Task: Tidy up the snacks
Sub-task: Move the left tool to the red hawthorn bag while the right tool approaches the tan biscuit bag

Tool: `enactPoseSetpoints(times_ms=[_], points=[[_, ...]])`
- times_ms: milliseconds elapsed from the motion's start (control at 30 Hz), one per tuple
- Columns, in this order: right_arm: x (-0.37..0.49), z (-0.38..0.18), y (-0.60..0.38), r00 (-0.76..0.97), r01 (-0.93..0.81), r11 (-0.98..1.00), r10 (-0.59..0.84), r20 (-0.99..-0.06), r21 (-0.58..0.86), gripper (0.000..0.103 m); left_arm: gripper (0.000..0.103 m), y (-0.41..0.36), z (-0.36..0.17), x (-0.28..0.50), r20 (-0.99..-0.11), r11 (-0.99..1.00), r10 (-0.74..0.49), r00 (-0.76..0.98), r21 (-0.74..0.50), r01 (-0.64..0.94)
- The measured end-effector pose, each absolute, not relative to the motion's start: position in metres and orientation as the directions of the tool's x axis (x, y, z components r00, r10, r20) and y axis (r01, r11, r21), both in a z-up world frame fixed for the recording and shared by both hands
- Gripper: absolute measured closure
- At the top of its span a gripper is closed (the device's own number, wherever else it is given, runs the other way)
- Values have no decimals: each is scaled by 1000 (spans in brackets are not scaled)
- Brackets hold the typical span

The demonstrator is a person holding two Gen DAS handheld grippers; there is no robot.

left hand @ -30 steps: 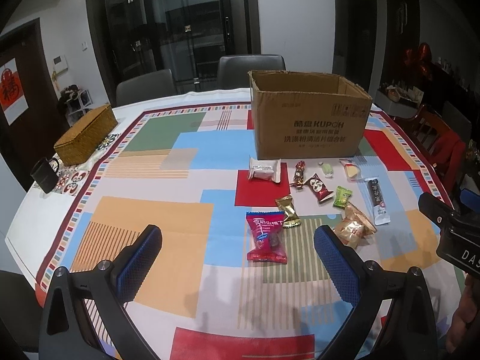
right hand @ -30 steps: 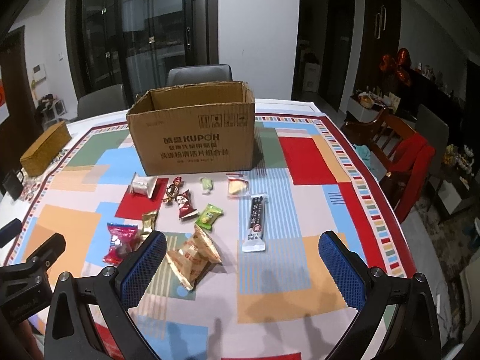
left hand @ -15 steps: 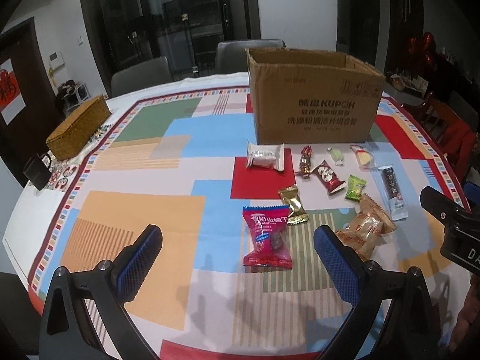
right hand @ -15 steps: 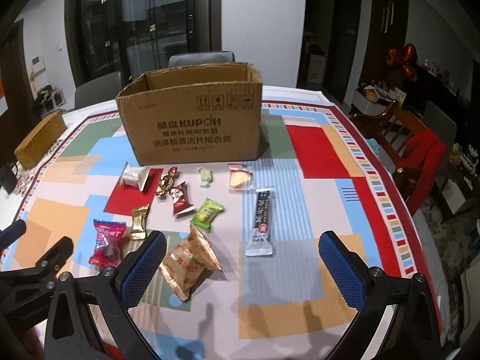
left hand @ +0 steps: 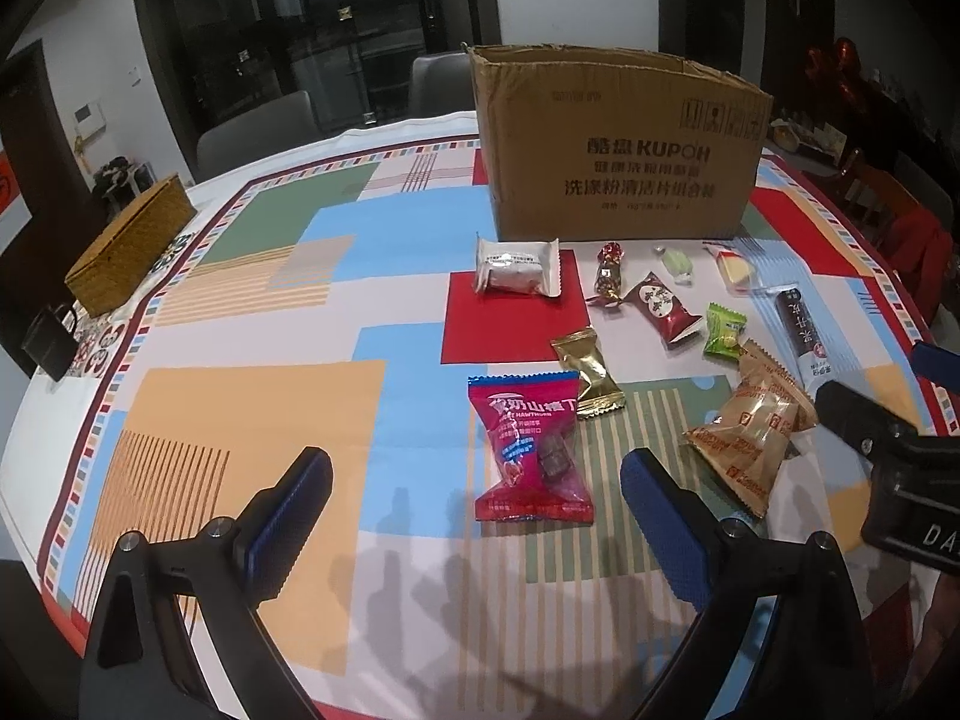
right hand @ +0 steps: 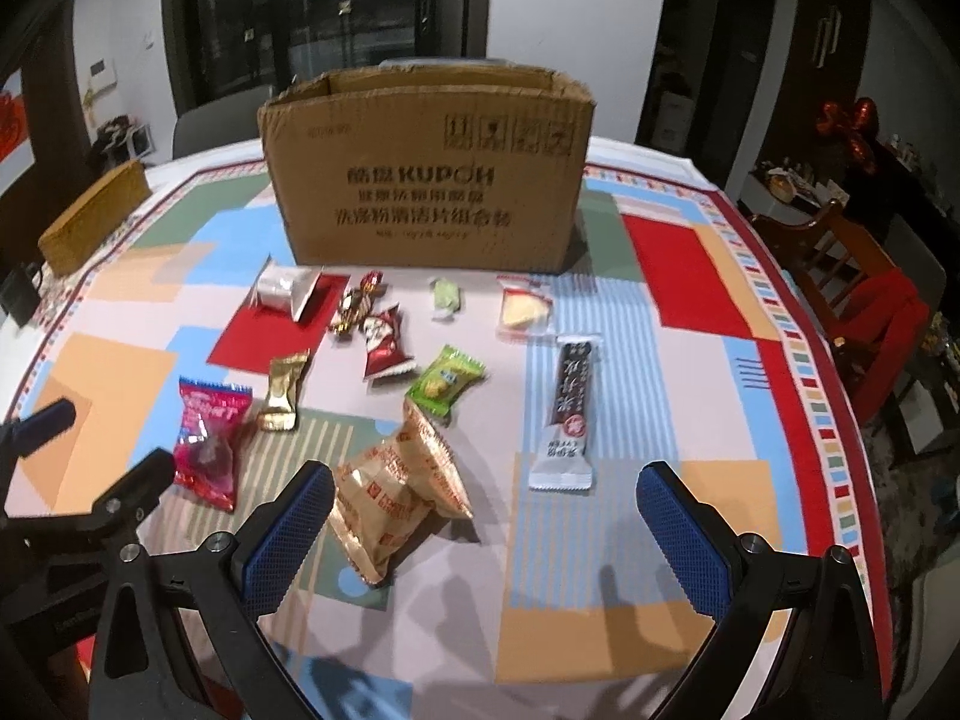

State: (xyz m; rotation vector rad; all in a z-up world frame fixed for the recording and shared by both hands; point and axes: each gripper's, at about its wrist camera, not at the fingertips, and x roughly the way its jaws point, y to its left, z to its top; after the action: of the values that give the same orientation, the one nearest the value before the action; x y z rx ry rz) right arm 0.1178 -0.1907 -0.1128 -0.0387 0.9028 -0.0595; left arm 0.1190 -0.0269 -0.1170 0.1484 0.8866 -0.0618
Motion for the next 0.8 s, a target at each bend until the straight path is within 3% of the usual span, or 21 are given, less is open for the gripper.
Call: enactPoseSetpoints(times_ms=[367,700,800], points=[[132,-128,-179,581,-34,998,-23,-814,-53,10,10,-37,-138,131,-794,977,-6,609,124,171],[146,-143,-169,542,-57,998,12,-840,-22,11,19,-44,-151,141,-808,971,-25,589,120,207],[151,-149,-169,524,-60,998,30,-851,-2,16,23,-46,-154,144,-812,969,-27,583,121,214]])
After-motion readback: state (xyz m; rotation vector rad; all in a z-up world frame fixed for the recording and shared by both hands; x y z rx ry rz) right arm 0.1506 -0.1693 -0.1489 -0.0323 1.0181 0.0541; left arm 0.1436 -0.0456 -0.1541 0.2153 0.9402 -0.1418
